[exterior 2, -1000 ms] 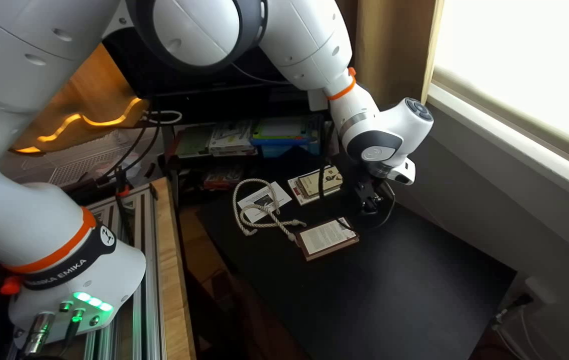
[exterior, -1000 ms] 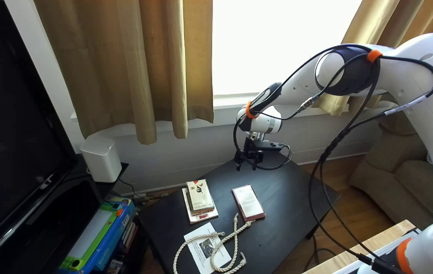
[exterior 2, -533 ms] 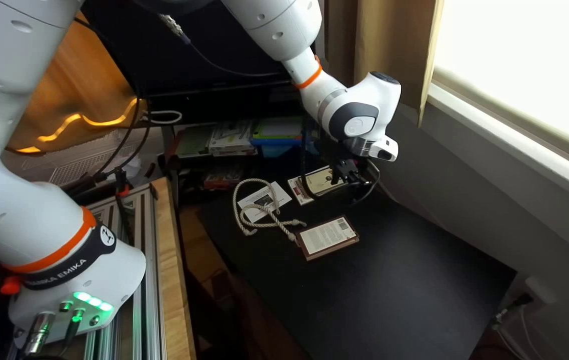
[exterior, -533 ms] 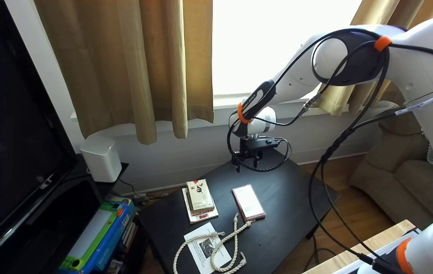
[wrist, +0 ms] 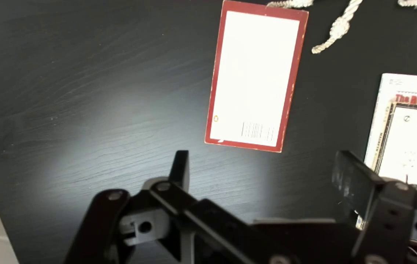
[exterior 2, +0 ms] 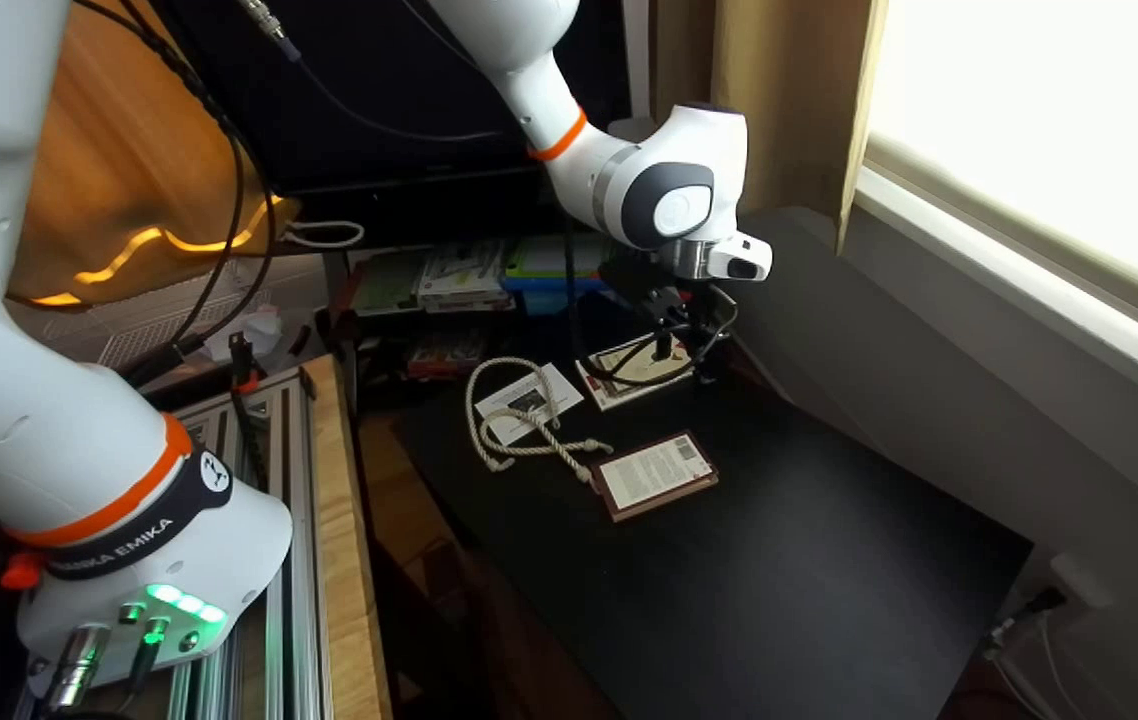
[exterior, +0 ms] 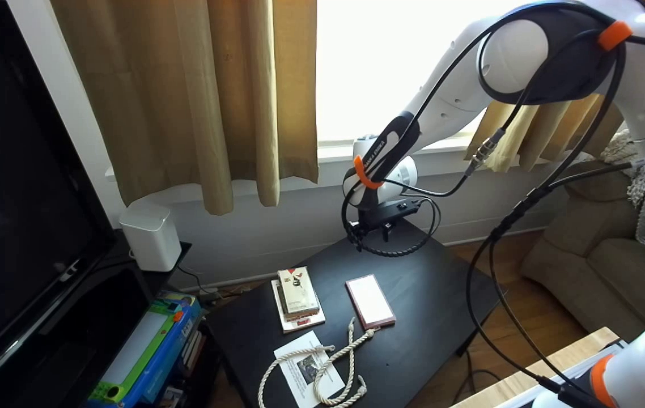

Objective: Flip the brown and yellow book over

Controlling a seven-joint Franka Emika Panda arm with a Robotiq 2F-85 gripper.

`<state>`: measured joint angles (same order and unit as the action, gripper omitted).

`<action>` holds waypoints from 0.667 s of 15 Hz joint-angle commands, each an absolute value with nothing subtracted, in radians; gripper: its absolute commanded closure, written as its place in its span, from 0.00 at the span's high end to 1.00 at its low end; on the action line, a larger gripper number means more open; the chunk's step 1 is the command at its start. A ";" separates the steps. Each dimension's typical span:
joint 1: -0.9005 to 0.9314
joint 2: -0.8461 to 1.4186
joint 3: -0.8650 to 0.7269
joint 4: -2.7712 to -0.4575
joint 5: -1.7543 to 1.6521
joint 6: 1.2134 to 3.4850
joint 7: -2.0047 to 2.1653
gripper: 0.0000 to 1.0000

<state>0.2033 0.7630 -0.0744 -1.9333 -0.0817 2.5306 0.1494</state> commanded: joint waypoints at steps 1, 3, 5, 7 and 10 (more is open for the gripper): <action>0.245 0.675 -0.109 -2.057 -0.134 2.598 0.233 1.00; 0.249 0.654 -0.112 -2.087 -0.137 2.634 0.254 1.00; 0.244 0.637 -0.107 -2.115 -0.128 2.664 0.262 1.00; 0.224 0.671 -0.089 -2.060 -0.115 2.636 0.237 1.00; 0.225 0.657 -0.090 -2.083 -0.114 2.653 0.241 1.00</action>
<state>0.2312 0.6568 -0.0956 -2.0846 -0.1068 2.6549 0.2367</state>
